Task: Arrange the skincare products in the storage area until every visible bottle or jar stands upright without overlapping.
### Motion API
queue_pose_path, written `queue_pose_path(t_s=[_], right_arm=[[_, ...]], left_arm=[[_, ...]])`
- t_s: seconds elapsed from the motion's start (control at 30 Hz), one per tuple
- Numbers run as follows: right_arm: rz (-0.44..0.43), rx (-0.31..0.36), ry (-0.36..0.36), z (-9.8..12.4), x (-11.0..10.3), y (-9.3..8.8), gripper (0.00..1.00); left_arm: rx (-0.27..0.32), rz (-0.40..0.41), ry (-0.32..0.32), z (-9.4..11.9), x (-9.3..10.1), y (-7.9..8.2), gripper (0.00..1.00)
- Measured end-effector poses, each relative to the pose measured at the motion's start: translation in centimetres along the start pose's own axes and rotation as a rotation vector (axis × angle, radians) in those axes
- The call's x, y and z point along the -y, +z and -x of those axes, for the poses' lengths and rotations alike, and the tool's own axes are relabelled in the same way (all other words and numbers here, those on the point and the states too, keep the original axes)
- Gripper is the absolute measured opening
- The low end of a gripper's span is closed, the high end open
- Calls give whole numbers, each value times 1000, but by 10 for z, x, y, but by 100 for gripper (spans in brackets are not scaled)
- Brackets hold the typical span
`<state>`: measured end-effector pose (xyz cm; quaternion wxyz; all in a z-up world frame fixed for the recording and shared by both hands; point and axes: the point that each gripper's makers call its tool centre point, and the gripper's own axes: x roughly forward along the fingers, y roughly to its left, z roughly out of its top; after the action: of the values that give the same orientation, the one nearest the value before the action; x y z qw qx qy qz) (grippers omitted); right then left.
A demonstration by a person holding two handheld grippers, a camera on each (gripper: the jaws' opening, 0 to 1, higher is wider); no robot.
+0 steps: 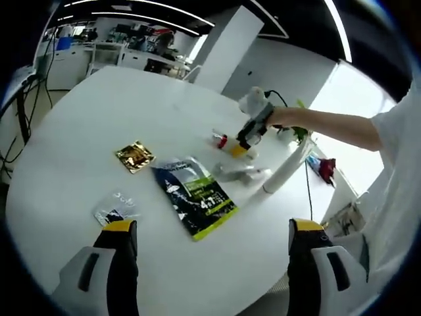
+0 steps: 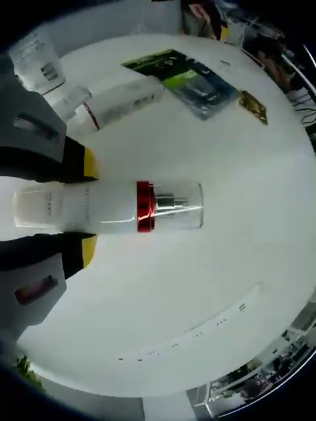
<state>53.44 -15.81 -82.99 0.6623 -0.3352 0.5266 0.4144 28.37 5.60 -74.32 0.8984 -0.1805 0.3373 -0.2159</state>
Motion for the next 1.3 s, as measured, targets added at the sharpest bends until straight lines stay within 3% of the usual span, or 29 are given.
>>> queue_pose_path(t_s=[0.13,0.23,0.3,0.47,0.6,0.83,0.93,1.1,1.3], right_arm=[[-46,94,-14,1,5,3,27],[-96,201,-19,11,1,5,27],[-154,235,-6,11,-2,-1,26],[-180,280,-11,26,0,-10,26],[-255,392,-28,57,8,-10,26],[-342,583,-101,129,20,-21,26],[-339,632,-144,162,10,-35,26],[-355,689,-176,195,-6,-52,26],[-367,759,-197,229,-33,-59,26]], left_arm=[[-2,-4,6,3,1,1,87],[14,-14,5,6,4,10,87],[30,-18,1,9,7,18,88],[56,-26,-16,12,14,29,87],[76,-22,-34,14,22,37,87],[114,-46,-81,17,43,50,87],[138,-43,-93,19,48,54,86],[140,-64,-96,21,55,54,86],[135,-78,-109,25,66,53,86]])
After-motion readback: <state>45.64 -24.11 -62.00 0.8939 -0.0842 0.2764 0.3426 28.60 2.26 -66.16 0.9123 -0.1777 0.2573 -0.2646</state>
